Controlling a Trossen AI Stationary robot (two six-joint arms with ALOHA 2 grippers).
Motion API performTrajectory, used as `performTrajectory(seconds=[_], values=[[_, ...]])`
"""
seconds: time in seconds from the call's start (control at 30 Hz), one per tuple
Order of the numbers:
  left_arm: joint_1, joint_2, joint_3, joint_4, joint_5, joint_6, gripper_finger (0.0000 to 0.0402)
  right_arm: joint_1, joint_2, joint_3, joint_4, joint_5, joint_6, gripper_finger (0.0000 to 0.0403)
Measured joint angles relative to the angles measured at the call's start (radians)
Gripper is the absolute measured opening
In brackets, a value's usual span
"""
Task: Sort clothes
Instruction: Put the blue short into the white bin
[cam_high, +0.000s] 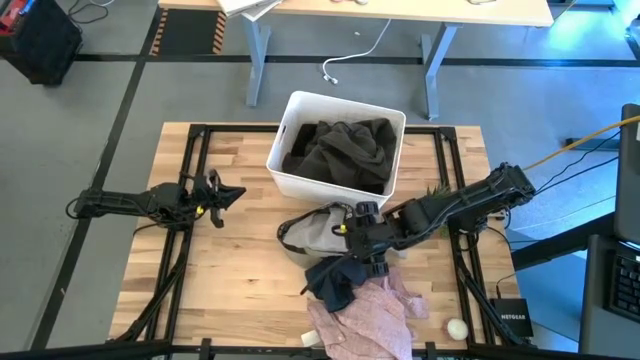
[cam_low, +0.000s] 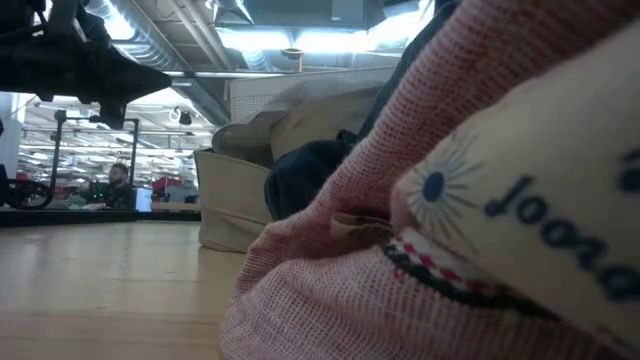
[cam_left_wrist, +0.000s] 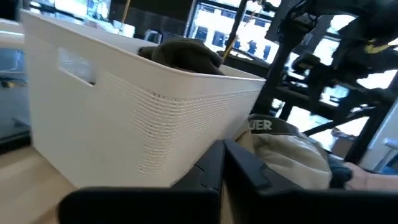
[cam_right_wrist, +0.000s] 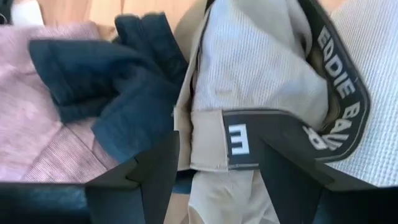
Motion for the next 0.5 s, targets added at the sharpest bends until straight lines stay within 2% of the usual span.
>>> performTrajectory(seconds=[0.1, 0.33, 0.5], values=[[0.000, 0.000, 0.000, -0.001, 0.072, -0.006, 0.0004, 0.000, 0.000, -0.017, 0.002, -0.001, 0.007, 0.0229], [0.000, 0.000, 0.000, -0.001, 0.072, -0.003, 0.0004, 0.000, -0.001, -0.042, -0.007, -0.008, 0.015, 0.0229], [0.000, 0.000, 0.000, 0.001, 0.072, 0.001, 0.0004, -0.001, -0.041, -0.043, -0.040, 0.045, 0.000, 0.0229]])
